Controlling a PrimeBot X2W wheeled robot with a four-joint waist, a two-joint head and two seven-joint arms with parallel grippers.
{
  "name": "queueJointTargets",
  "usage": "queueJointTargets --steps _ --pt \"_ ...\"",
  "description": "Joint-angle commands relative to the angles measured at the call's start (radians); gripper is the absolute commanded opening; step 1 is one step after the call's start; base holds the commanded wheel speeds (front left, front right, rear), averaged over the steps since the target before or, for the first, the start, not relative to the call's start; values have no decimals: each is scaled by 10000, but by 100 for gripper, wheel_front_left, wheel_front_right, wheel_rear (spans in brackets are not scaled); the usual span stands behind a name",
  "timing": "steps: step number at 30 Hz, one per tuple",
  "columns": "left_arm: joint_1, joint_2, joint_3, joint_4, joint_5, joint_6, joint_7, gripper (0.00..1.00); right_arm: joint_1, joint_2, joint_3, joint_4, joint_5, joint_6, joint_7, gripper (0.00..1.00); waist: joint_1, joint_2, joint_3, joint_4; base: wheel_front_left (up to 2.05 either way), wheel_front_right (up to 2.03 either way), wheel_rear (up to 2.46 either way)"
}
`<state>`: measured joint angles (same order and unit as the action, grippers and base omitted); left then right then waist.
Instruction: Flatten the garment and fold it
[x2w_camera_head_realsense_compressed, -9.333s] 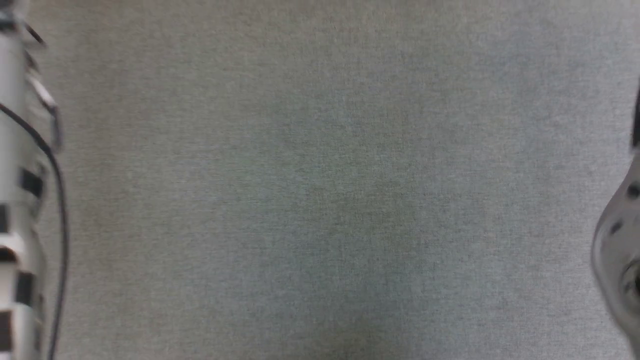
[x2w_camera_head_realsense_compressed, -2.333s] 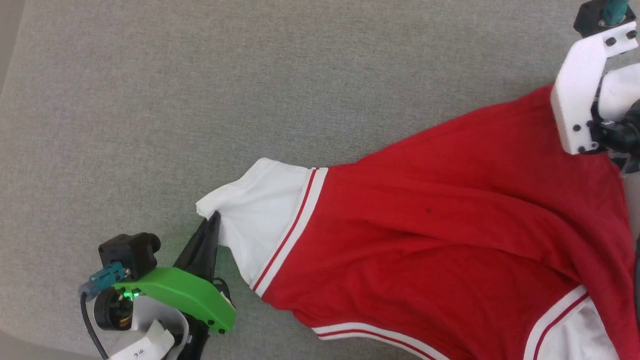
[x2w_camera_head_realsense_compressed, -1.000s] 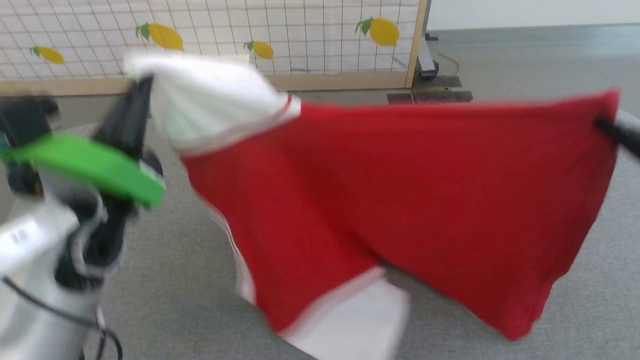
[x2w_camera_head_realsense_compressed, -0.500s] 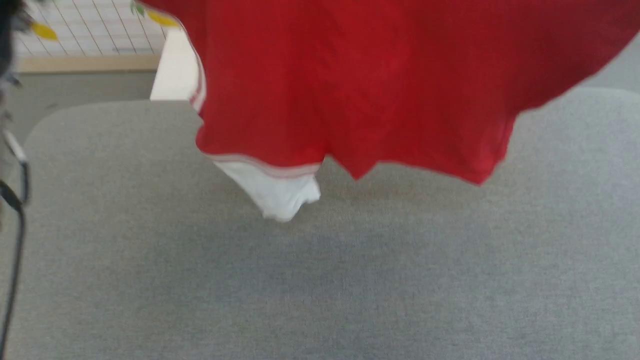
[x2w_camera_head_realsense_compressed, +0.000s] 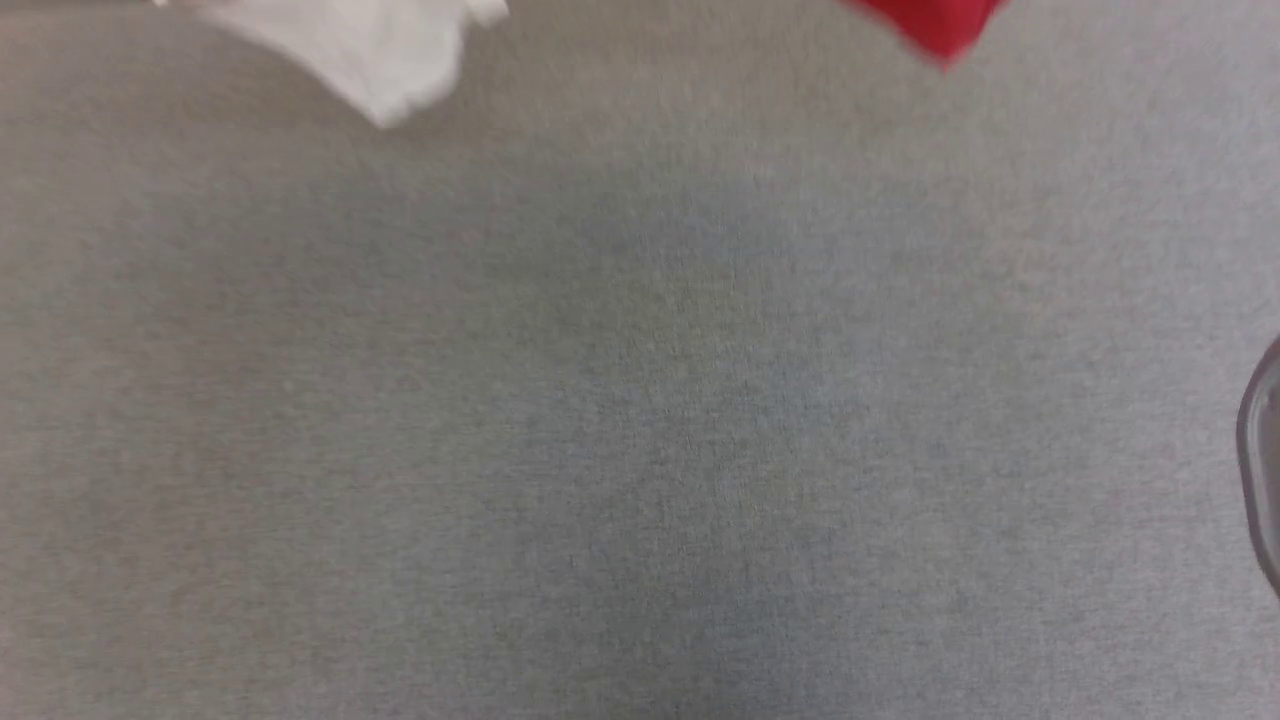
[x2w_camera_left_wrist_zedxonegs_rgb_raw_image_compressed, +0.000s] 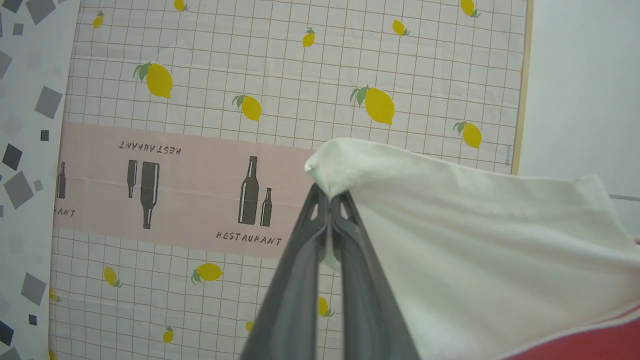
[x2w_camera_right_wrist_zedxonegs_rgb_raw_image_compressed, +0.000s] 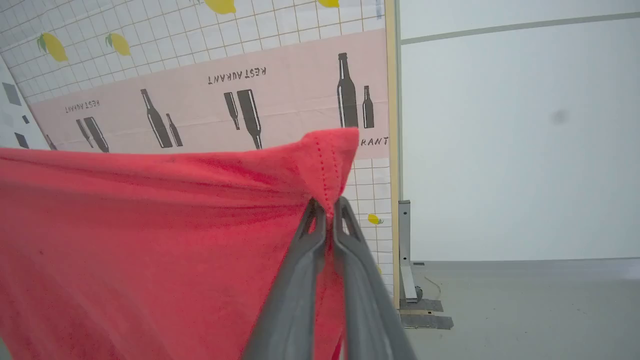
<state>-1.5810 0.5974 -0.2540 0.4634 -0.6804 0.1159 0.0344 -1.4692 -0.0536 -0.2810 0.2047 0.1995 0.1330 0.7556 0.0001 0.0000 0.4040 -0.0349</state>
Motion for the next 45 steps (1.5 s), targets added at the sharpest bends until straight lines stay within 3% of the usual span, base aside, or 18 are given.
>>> queueJointTargets --steps 1,7,12,23,29,37,40,45 --pt "-374 -10 257 189 -23 180 -307 0 -357 -59 -271 237 -213 -23 -451 0 -1 0 1723 -464 0 0 0" --pt "-1256 -362 545 857 29 55 -1806 0 -1470 27 -284 1508 -453 -23 -2088 0 -1 0 2398 -294 0 0 0" --pt "-1362 -619 581 1365 36 -375 -2609 0 -1604 31 222 2211 -245 -23 -2821 0 -1 0 2760 -50 0 0 0" --pt "412 -1594 819 2029 -293 -1686 -2952 0 428 1 1195 2274 679 -23 -3565 0 -1 0 2540 589 0 0 0" --pt "3098 -2459 862 1473 -629 -2306 -2959 0 3278 -226 1651 1398 1713 -23 -3972 0 -1 0 1306 975 0 0 0" --pt "8234 -3437 1030 -111 -1387 -2420 -2960 0 8073 -719 1907 -21 2694 -23 -4281 0 -1 0 -883 1357 0 0 0" --pt "10168 -3597 1054 -743 -1591 -2176 -2924 0 9640 -726 1728 -468 2885 -23 -4382 0 -1 0 -1514 1389 0 0 0" --pt "13311 -3622 825 -1910 -1578 -1363 -2541 0 11920 -657 1454 -917 3002 -23 -4316 0 -1 0 -2323 1375 0 0 0"
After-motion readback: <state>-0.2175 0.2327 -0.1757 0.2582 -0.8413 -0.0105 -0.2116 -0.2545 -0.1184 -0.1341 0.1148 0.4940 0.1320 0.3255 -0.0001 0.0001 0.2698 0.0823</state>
